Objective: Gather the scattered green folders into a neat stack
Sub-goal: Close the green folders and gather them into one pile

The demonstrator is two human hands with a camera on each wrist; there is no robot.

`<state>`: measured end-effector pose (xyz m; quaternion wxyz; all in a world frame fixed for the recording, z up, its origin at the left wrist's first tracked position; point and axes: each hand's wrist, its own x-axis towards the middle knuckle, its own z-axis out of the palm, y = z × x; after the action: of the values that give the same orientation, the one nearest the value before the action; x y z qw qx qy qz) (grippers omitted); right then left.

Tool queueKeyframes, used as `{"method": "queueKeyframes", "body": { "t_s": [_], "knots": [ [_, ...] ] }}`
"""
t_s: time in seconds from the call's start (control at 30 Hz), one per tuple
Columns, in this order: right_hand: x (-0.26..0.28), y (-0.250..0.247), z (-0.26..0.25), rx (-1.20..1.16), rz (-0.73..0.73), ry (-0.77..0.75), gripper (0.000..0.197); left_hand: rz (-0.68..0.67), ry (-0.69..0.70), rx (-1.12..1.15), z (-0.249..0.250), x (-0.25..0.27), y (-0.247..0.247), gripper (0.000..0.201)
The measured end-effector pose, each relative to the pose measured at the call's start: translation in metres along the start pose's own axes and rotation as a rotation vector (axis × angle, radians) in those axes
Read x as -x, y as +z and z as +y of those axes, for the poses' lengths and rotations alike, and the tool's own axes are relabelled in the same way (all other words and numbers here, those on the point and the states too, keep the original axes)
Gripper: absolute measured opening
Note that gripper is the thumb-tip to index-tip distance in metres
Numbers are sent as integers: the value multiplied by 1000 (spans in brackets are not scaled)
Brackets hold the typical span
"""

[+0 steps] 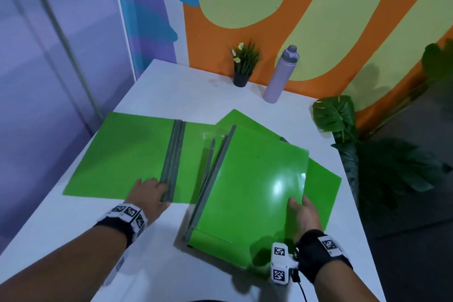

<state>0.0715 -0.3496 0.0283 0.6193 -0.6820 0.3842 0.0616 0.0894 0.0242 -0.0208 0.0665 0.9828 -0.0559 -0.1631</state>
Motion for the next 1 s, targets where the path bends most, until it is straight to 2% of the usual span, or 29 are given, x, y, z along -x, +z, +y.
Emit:
{"method": "queueKeyframes", "body": {
  "t_s": [0.07, 0.13, 0.23, 0.3, 0.33, 0.4, 0.5, 0.63, 0.7, 0.8, 0.93, 1.0],
  "knots": [
    [6, 6, 2, 30, -3, 13, 56, 6, -47, -48, -5, 23, 5, 40],
    [11, 12, 4, 34, -7, 42, 59, -12, -166, -69, -9, 40, 10, 54],
    [20, 23, 5, 81, -58, 33, 61, 59, -340, -7, -13, 50, 18, 71],
    [23, 29, 8, 106, -82, 39, 62, 48, -389, 75, -12, 49, 20, 75],
    [24, 31, 11, 111, -84, 46, 62, 27, -398, 118, -11, 48, 20, 72],
    [22, 37, 17, 116, -82, 62, 63, 28, -397, 160, -9, 47, 19, 55],
    [18, 42, 28, 138, -73, 80, 62, 51, -384, 119, -9, 49, 22, 30],
    [14, 42, 44, 143, -74, 111, 61, 92, -389, 167, -10, 49, 19, 30],
    [11, 42, 45, 130, -53, 107, 59, 191, -341, 245, -4, 48, 3, 29],
    [2, 38, 32, 105, 5, 63, 58, 424, -271, 339, 10, 56, -50, 15],
    [-11, 29, 10, 148, 68, -12, 56, 734, -297, 420, 13, 74, -140, 17],
    [-11, 31, 5, 191, 78, -39, 57, 869, -286, 537, 9, 79, -163, 20]
  ]
}}
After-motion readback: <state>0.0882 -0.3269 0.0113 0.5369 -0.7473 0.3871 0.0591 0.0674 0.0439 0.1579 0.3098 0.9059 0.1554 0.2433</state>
